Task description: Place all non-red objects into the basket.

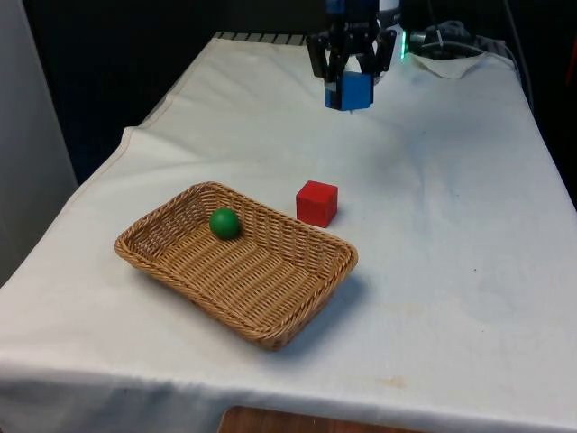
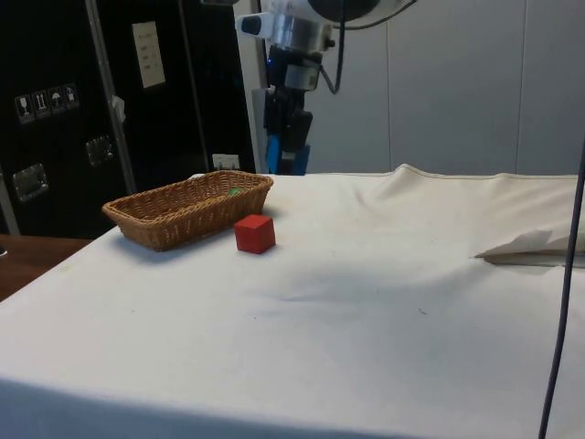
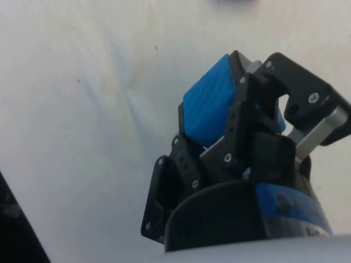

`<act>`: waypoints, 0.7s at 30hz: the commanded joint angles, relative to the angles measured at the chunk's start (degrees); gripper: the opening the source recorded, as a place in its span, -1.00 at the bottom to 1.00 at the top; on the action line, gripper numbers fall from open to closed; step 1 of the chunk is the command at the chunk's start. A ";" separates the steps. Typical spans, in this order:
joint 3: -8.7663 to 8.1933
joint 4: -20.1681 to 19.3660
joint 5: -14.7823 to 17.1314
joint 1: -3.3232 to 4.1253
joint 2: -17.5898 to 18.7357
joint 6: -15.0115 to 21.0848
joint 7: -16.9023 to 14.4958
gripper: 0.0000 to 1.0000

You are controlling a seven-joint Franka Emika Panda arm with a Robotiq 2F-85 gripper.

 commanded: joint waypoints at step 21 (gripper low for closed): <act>1.55 12.20 11.06 -0.29 8.14 -3.32 -4.87 -0.96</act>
